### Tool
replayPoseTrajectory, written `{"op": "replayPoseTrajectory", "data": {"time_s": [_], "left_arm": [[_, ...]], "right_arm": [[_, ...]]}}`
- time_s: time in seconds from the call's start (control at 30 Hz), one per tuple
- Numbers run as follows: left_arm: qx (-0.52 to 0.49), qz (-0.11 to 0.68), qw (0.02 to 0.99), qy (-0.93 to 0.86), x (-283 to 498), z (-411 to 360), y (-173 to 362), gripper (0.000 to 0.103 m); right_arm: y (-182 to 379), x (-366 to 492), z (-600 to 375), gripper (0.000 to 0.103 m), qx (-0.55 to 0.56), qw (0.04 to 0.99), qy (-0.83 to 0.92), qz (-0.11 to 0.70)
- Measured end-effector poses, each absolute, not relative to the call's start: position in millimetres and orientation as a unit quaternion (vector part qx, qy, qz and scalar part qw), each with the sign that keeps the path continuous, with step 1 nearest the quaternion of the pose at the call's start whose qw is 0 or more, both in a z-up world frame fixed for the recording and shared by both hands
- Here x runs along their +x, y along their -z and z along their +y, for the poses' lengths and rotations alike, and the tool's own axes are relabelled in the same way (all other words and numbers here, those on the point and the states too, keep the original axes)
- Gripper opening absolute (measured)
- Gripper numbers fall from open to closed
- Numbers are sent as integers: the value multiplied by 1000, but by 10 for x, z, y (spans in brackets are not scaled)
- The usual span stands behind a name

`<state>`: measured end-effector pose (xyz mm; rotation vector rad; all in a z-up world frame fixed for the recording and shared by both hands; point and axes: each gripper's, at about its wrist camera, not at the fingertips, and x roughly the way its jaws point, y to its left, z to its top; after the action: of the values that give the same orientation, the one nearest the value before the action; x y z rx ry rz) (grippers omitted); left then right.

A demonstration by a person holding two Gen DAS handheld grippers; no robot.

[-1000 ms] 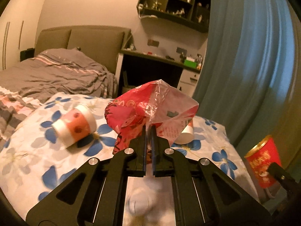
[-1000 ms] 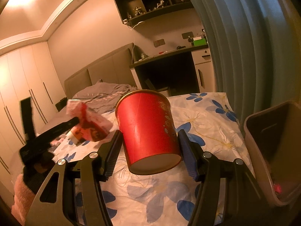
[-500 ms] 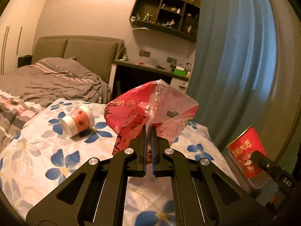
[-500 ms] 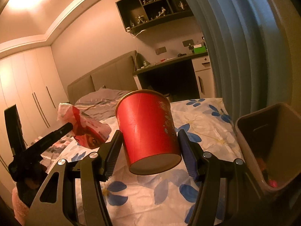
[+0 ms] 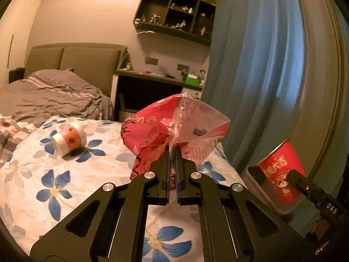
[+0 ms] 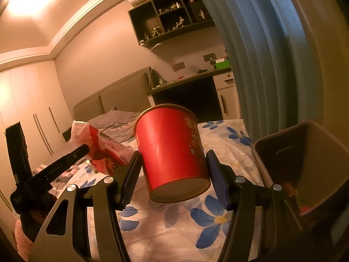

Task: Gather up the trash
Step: 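Carry the red cup and red-and-white bag over to the brown bin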

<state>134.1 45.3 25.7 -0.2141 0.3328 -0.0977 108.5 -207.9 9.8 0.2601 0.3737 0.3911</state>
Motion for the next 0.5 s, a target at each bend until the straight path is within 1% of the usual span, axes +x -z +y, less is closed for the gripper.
{"op": "replayPoseTrajectory", "data": {"time_s": [0.2, 0.5], "left_arm": [[-94, 169, 978, 79, 1413, 195, -268, 3], [-68, 168, 973, 143, 1567, -429, -296, 3]], "right_arm": [[-90, 1037, -2258, 59, 136, 959, -173, 176], [-94, 995, -2672, 59, 146, 968, -126, 160]]}}
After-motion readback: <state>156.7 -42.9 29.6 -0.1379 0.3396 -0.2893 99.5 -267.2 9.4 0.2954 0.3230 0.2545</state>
